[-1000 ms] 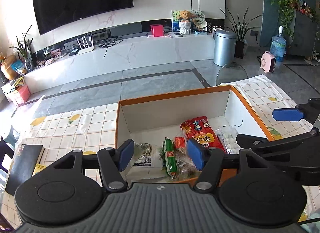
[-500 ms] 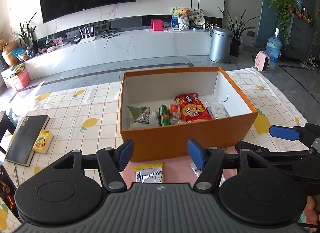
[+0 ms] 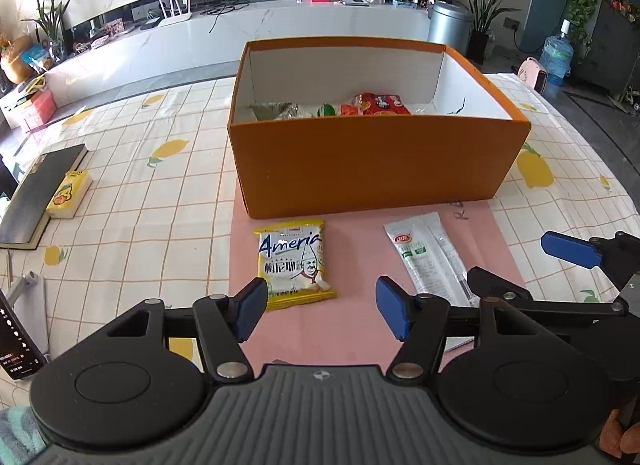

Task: Organize snacks
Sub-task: 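Withdraw both tools from the box toward the last two snacks, then grasp the yellow Ameria bread bag with the left tool while the right tool grasps the white sachet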

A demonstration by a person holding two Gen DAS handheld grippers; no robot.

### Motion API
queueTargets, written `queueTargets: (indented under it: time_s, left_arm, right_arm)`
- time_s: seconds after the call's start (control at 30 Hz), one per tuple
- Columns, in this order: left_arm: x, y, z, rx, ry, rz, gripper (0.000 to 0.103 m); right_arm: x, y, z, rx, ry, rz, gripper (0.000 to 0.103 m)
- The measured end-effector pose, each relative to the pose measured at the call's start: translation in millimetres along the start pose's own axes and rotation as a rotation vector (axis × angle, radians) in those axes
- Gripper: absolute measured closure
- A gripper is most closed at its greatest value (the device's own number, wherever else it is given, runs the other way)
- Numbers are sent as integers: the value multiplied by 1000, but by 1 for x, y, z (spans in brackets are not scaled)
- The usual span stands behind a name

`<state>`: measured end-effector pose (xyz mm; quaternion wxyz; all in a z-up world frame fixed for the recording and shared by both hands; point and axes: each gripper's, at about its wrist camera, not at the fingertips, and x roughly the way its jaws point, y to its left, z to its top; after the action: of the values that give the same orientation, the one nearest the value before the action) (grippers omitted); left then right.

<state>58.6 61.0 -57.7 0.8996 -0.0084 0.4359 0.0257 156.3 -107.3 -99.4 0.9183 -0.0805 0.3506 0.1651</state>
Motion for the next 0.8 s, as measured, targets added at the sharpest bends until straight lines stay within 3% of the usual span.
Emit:
queueTargets:
  time_s: [0.23,0.63,0.8]
  left_arm:
    - [17,2,-5,1,36,27,30]
    - [37,19,-4,-79,84,4,30]
    - [44,27,-3,-106,95,-7,30]
  right_arm:
    - [31,2,-8,4,89,12,29]
    - [75,20,-6,-39,194,2,30]
    - [82,19,-4,-19,183,10,30]
